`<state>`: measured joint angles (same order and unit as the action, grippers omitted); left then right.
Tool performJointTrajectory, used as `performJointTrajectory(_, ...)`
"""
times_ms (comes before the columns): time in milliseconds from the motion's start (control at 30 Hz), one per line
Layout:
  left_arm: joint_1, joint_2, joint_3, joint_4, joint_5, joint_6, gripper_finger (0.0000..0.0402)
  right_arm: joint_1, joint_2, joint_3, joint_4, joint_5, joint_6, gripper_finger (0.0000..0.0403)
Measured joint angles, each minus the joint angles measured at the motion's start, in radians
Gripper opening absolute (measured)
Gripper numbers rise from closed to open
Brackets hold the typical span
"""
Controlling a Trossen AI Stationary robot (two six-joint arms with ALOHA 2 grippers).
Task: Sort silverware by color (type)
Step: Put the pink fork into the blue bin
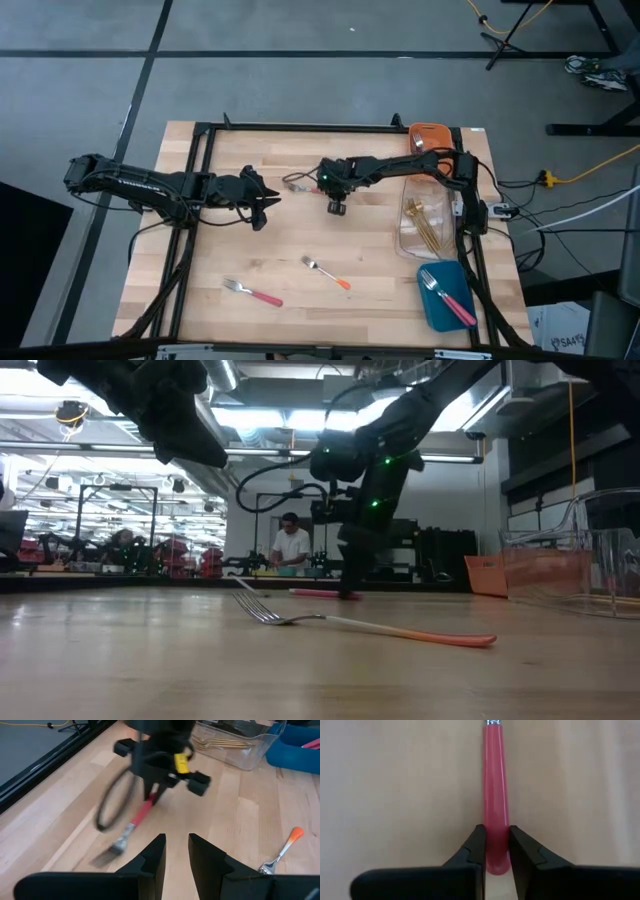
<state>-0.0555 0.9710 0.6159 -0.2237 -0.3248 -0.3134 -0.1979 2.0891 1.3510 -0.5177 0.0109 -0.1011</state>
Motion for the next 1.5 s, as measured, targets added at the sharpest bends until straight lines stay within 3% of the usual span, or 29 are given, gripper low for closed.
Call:
performJointTrajectory(667,0.000,0.000,0.000,0.000,0.000,0.000,0.0077,0.293,0.006,0.110,-0.359,-0.025,0.215,0.0045)
performJointTrajectory(1000,0.000,0.000,0.000,0.000,0.000,0.000,0.0077,0.417,0.005,0.111,-0.357,-0.018,0.334,0.0046)
performJointTrajectory(1200,0.000,0.000,0.000,0.000,0.000,-0.001,0.0077,0.444,0.006,0.111,-0.352,0.048,0.355,0.0050)
performJointTrajectory(1500,0.000,0.000,0.000,0.000,0.000,-0.001,0.0077,0.441,0.007,0.110,-0.348,0.038,0.358,0.0097)
